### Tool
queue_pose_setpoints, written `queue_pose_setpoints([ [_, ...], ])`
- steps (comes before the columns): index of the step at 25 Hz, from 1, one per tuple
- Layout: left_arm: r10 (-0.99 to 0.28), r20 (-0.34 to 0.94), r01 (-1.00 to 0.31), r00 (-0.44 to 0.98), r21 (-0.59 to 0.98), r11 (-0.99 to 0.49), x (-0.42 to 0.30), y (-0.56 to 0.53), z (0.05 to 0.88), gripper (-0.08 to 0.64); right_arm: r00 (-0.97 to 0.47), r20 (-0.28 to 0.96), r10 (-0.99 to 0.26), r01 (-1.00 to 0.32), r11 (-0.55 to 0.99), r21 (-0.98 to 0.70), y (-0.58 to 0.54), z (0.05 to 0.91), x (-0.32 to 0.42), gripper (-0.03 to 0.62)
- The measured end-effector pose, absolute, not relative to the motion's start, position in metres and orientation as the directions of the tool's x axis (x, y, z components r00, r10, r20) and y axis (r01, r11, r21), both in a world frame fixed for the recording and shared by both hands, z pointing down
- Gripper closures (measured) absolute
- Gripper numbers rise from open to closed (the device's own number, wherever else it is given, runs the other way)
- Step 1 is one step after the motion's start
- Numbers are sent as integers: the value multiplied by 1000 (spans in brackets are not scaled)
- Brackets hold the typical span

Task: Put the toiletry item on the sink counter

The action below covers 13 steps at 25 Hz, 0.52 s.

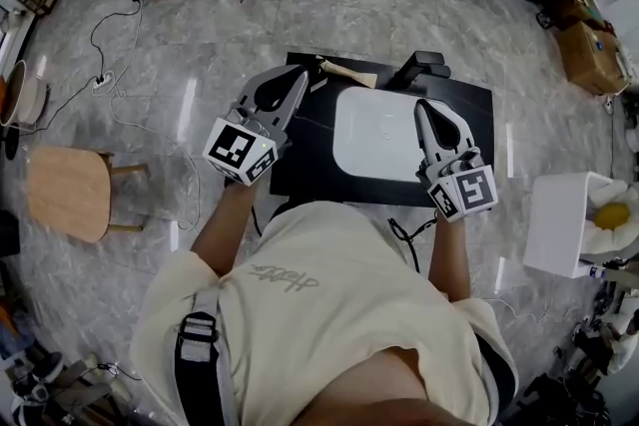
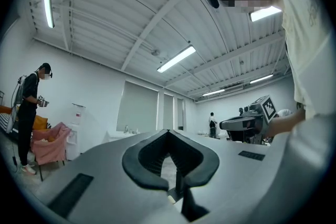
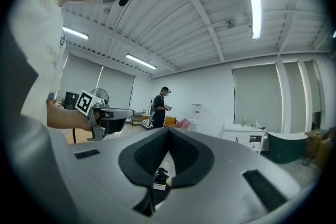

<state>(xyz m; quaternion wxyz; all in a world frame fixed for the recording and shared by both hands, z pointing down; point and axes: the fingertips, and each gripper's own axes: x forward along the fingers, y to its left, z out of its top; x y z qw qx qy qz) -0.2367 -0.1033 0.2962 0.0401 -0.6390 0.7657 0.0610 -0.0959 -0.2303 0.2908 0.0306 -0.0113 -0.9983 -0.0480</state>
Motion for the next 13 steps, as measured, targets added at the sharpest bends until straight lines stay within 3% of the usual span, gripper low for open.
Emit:
queue_pose_setpoints([
  [13,-987,-90,-989,-134,79,128,-242,-119,327,557,-991,131,-41,-28,995,97,-240,314,-88,597],
])
